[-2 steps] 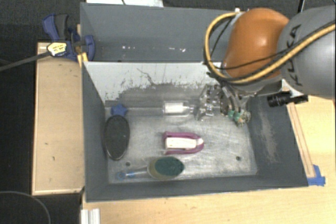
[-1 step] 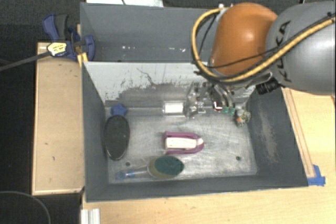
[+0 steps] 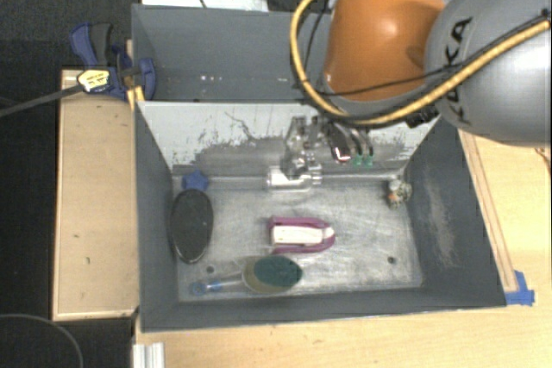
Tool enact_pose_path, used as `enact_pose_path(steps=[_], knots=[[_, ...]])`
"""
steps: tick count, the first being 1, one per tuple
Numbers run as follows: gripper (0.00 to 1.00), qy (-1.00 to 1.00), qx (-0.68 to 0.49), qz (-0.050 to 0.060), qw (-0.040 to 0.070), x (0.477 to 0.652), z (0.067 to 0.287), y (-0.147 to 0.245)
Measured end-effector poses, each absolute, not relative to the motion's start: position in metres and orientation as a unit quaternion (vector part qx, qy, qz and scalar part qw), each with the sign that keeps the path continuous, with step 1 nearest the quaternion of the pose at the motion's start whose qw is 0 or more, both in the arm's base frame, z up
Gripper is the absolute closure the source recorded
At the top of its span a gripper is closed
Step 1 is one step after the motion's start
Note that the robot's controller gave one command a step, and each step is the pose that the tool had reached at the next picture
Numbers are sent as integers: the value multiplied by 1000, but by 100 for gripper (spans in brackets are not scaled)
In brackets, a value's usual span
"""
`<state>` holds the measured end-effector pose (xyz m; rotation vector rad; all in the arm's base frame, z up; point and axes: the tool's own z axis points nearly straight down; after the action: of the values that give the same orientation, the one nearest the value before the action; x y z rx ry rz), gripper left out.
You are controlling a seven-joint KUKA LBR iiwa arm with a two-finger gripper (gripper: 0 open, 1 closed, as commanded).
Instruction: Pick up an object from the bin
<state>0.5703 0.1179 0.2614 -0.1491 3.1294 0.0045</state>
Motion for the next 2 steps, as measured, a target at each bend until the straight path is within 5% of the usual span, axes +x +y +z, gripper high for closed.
enact_pose_path(steps=[1,2], knots=[[100,1000,16,1,-3,527,157,197],[0,1000,18,1,1,531,161,194]])
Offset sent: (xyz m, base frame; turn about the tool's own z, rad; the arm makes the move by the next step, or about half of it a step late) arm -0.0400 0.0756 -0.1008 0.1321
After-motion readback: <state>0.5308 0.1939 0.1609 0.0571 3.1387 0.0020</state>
